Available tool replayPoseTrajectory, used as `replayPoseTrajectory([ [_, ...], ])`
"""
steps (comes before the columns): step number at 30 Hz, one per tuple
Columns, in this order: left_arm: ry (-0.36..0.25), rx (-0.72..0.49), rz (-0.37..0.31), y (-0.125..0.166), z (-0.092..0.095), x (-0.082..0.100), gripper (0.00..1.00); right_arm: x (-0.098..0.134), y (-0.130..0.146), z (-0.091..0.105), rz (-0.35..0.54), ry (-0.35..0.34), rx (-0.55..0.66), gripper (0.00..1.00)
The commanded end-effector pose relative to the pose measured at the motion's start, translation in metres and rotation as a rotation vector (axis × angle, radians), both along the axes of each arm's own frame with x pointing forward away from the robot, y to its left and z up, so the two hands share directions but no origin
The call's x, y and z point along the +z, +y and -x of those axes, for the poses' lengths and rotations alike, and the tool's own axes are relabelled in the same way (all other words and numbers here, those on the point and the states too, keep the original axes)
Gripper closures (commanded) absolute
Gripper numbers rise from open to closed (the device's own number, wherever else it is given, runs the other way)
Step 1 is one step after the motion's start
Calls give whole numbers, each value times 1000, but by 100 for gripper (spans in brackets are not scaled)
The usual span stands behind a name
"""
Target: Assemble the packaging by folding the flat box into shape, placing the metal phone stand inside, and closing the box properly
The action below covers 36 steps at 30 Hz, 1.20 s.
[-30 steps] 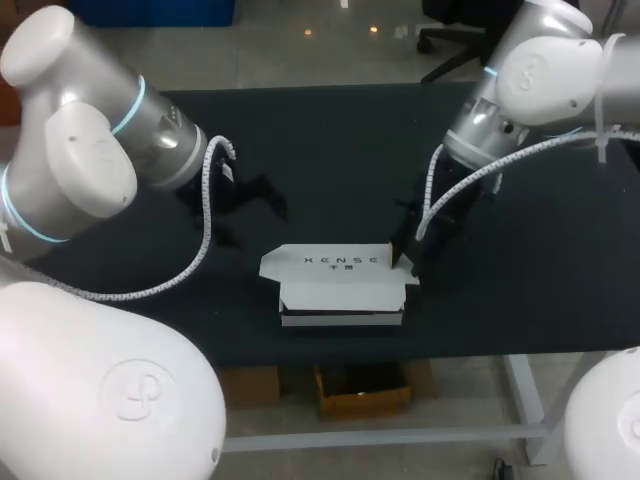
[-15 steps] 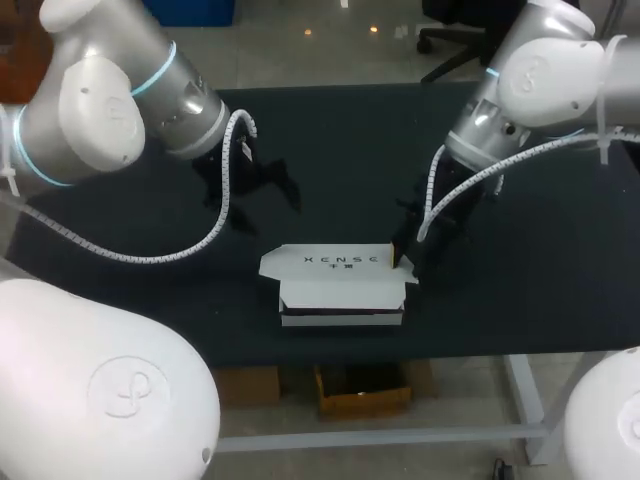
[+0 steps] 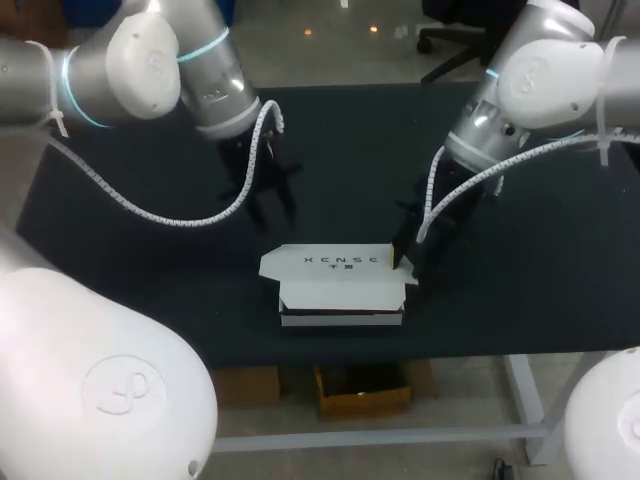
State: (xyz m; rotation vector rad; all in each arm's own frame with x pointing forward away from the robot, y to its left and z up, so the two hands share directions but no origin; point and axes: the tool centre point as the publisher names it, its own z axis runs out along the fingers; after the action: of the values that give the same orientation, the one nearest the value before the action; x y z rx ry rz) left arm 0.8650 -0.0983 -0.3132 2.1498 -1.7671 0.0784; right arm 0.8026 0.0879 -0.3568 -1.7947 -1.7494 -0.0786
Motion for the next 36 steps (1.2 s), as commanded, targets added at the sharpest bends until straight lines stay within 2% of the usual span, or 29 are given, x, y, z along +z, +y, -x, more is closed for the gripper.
replayPoseTrajectory([
  [1, -35, 2, -92, -3, 17, 4, 65, -1, 1, 1, 1, -4, -2, 59],
  [12, -91, 37, -114, -2, 49, 1, 61, 0, 1, 2, 2, -5, -4, 59],
  [17, -112, 28, -119, -5, 51, -8, 60, 1, 1, 2, 1, -5, -4, 59],
  [23, -106, 20, -108, -4, 51, -16, 60, 2, 0, 3, 1, -7, -5, 59],
  [36, -117, 20, -122, -3, 58, -25, 62, 1, 2, 5, 11, -2, 2, 59],
])
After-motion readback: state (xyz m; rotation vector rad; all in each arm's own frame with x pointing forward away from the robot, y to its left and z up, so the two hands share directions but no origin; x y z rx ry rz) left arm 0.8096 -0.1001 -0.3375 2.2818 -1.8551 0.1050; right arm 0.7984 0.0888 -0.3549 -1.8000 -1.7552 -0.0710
